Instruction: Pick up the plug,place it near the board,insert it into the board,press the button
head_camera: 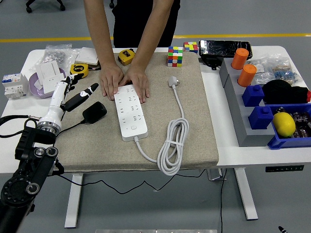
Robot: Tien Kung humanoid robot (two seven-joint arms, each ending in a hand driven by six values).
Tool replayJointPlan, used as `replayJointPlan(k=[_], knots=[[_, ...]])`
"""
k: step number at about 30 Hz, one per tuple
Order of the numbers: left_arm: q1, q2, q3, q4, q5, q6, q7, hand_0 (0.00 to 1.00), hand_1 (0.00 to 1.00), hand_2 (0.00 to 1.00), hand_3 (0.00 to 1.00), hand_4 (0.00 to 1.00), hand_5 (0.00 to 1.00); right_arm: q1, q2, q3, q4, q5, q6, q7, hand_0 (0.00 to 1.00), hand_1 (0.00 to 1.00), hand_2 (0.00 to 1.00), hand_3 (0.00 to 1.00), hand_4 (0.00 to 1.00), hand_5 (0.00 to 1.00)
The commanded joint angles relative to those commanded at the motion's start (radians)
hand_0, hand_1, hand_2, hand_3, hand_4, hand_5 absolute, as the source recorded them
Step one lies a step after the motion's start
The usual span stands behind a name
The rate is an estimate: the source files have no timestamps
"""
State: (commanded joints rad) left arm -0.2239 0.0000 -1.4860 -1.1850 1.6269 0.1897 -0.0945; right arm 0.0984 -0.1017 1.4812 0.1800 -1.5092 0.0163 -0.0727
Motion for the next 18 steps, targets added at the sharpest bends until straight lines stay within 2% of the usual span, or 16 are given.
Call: replayJointPlan(k=[2,3,8,10,13,15,18], knots=[[0.014,0.0,-0.002,-0.017,-0.078,-0.004,-0.018,0.985,0.988,0.935,0.9,0.998,0.956,0.0,-0.001,0.0,0.0,0.0,0.0,0.001,0.826,0.758,0.75,0.78,0.998,0.962],[0.025,0.0,-0.003,-0.032,-0.117,-0.01,-0.031,0.998,0.998,0.997,0.957,0.998,0.998,0.0,-0.001,-0.001,0.0,0.001,0.0,0.001,0.826,0.759,0.749,0.781,0.998,0.964],[0.077,0.0,-0.006,-0.126,-0.324,-0.041,-0.102,0.998,0.998,0.994,0.962,0.998,0.998,0.004,-0.001,-0.004,0.0,0.0,0.0,0.002,0.826,0.759,0.749,0.781,0.998,0.964],[0.102,0.01,-0.007,-0.17,-0.404,-0.056,-0.123,0.998,0.998,0.994,0.962,0.998,0.998,0.002,0.001,-0.008,0.0,0.003,0.001,0.002,0.826,0.759,0.75,0.781,0.998,0.967],[0.125,0.02,-0.011,-0.217,-0.509,-0.074,-0.138,0.998,0.998,0.994,0.962,0.998,0.998,-0.003,0.0,-0.009,0.0,0.003,0.001,0.0,0.826,0.759,0.75,0.781,0.998,0.967],[0.139,0.022,-0.008,-0.25,-0.587,-0.103,-0.136,0.998,0.998,0.986,0.97,0.998,0.998,-0.007,-0.003,-0.004,0.0,0.003,0.0,-0.001,0.826,0.759,0.75,0.781,0.998,0.976],[0.155,0.023,-0.008,-0.27,-0.686,-0.124,-0.133,0.998,0.998,0.986,0.97,0.998,0.998,-0.009,-0.004,-0.004,0.0,0.007,-0.001,0.0,0.826,0.759,0.75,0.781,0.998,0.976]])
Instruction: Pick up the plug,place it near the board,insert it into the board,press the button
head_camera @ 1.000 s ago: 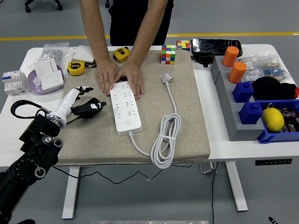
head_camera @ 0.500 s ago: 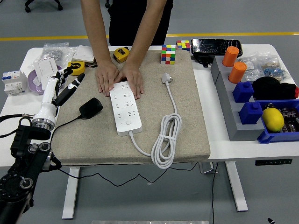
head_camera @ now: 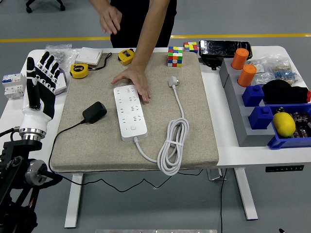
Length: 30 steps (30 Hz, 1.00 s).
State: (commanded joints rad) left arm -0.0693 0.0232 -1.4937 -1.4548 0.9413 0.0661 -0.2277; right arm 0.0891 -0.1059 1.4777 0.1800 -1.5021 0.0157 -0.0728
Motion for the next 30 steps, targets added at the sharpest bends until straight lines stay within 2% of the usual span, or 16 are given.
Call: replayJointPlan(k=[2,3,8,9,12,18,24,30], knots=[[0.01,-0.002,-0.007,-0.004,-0.016,-0.003,0.005,0.998,0.998,0.986,0.97,0.998,0.998,0.0,0.001,-0.002,0.0,0.004,0.0,0.001,0.826,0.759,0.75,0.781,0.998,0.976],[0.014,-0.003,-0.013,-0.002,-0.016,-0.007,0.012,0.998,0.998,0.935,0.931,0.998,0.998,0.0,0.002,-0.003,0.0,0.006,-0.001,0.002,0.826,0.759,0.749,0.781,0.998,0.977],[0.028,-0.003,-0.046,0.034,0.004,-0.019,0.045,0.998,0.998,0.935,0.931,0.998,0.998,-0.002,0.006,-0.007,0.0,0.012,0.0,0.003,0.826,0.759,0.749,0.781,0.998,0.977],[0.029,-0.002,-0.048,0.04,0.002,-0.018,0.048,0.998,0.967,0.879,0.873,0.998,0.998,-0.003,0.006,-0.005,0.0,0.011,-0.001,0.003,0.826,0.759,0.75,0.781,0.998,0.978],[0.034,0.004,-0.041,0.042,0.004,-0.016,0.056,0.998,0.967,0.879,0.873,0.998,0.998,-0.007,0.008,0.006,0.0,-0.001,0.0,-0.001,0.826,0.759,0.75,0.781,0.998,0.978],[0.06,-0.002,-0.05,0.034,0.012,-0.016,0.06,0.998,0.952,0.875,0.862,0.998,0.998,0.002,0.008,-0.001,0.0,0.013,-0.002,0.005,0.826,0.759,0.75,0.781,0.998,0.981],[0.065,-0.005,-0.069,0.025,0.016,-0.01,0.04,0.971,0.929,0.853,0.844,0.998,0.998,0.006,0.004,-0.001,0.0,0.005,0.0,0.003,0.826,0.759,0.75,0.781,0.998,0.98],[0.064,-0.006,-0.079,0.021,0.057,-0.005,0.048,0.985,0.933,0.851,0.838,0.998,0.998,0.01,-0.001,0.009,0.0,-0.005,0.0,0.0,0.826,0.759,0.749,0.781,0.998,0.98]])
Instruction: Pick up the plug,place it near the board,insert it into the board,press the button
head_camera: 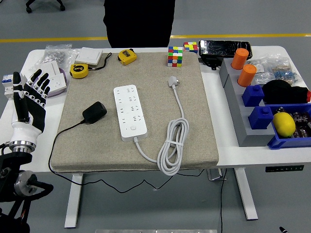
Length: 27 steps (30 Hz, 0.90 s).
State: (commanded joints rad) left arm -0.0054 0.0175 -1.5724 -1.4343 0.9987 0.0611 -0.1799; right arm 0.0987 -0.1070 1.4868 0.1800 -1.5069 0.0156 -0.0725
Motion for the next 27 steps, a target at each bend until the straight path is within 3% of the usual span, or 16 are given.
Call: replayJointPlan(k=[10,27], knots=[[-0.002,0.001,-0.009,0.006,0.074,0.015,0.023,0.985,0.929,0.852,0.832,0.998,0.998,-0.003,0.006,0.005,0.0,-0.016,0.002,0.002,0.826,0.759,0.75,0.781,0.998,0.979],[-0.004,0.004,-0.008,0.003,0.109,0.027,0.034,0.982,0.92,0.846,0.825,0.998,0.998,-0.008,0.004,0.009,0.0,-0.026,0.003,0.0,0.826,0.759,0.749,0.781,0.998,0.98]])
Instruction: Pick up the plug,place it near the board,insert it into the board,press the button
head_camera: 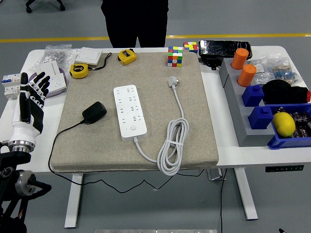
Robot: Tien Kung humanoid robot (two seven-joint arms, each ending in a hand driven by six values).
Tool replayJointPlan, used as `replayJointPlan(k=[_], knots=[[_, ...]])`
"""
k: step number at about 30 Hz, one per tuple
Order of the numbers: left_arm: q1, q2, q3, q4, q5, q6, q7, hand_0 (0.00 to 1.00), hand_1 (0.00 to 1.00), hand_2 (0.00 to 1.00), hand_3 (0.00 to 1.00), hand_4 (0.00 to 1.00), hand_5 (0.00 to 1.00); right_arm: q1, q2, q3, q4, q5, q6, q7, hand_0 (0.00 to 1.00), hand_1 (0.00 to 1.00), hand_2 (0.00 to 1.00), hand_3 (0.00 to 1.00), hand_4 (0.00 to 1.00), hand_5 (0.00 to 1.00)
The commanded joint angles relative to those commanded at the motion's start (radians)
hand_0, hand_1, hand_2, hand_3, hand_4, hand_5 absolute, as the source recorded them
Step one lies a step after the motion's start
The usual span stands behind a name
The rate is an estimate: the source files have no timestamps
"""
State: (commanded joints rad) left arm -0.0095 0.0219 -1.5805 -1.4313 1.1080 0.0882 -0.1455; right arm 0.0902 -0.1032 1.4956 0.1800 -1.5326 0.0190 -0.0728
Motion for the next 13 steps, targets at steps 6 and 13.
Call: replayJointPlan(k=[6,13], knots=[[0.002,0.001,-0.001,0.001,0.0,0.003,0.0,0.98,0.917,0.844,0.823,0.998,0.998,0.002,0.0,-0.002,0.0,0.005,0.0,0.001,0.826,0.759,0.749,0.781,0.998,0.98],[0.004,0.0,0.001,0.001,0.002,0.006,0.0,0.98,0.917,0.844,0.823,0.998,0.998,0.003,-0.001,-0.002,0.0,0.007,-0.001,0.001,0.826,0.759,0.749,0.781,0.998,0.98]])
